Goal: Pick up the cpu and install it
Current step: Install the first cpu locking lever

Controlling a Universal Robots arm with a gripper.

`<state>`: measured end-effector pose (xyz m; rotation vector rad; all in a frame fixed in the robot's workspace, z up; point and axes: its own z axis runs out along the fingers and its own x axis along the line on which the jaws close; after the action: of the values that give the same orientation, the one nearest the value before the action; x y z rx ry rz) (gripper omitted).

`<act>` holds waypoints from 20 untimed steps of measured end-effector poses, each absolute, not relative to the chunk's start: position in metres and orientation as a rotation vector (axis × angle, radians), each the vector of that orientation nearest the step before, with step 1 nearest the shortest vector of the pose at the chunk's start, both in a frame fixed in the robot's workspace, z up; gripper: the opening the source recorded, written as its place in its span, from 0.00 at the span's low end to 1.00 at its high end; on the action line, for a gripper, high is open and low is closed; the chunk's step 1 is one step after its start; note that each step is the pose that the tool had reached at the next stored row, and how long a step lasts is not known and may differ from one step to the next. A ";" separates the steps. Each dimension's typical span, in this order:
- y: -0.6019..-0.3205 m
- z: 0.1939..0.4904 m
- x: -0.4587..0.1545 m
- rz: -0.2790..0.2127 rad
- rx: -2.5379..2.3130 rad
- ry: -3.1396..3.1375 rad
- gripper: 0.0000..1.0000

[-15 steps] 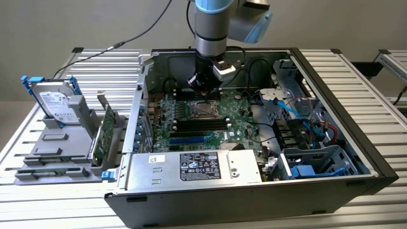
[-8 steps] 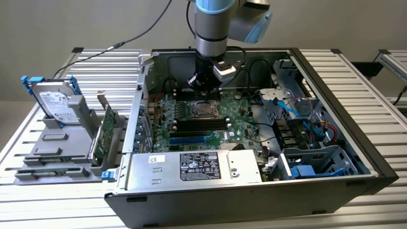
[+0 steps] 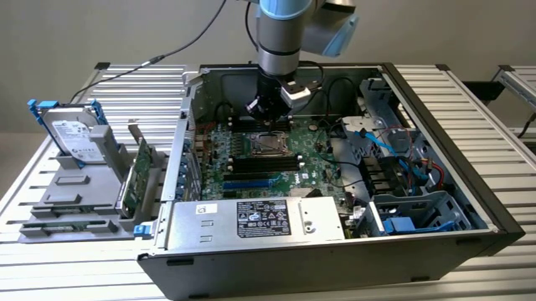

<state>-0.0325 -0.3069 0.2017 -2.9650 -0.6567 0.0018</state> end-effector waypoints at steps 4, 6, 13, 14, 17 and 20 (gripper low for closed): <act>-0.308 0.201 -0.032 0.011 -2.960 -0.656 0.11; -0.308 0.201 -0.031 0.015 -2.958 -0.656 0.11; -0.310 0.201 -0.029 0.024 -2.954 -0.661 0.11; -0.310 0.201 -0.029 0.025 -2.953 -0.660 0.11; -0.310 0.203 -0.029 0.025 -2.946 -0.661 0.11; -0.310 0.203 -0.029 0.026 -2.938 -0.664 0.11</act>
<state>-0.0288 -0.3102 0.2032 -2.9378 -0.6644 0.0263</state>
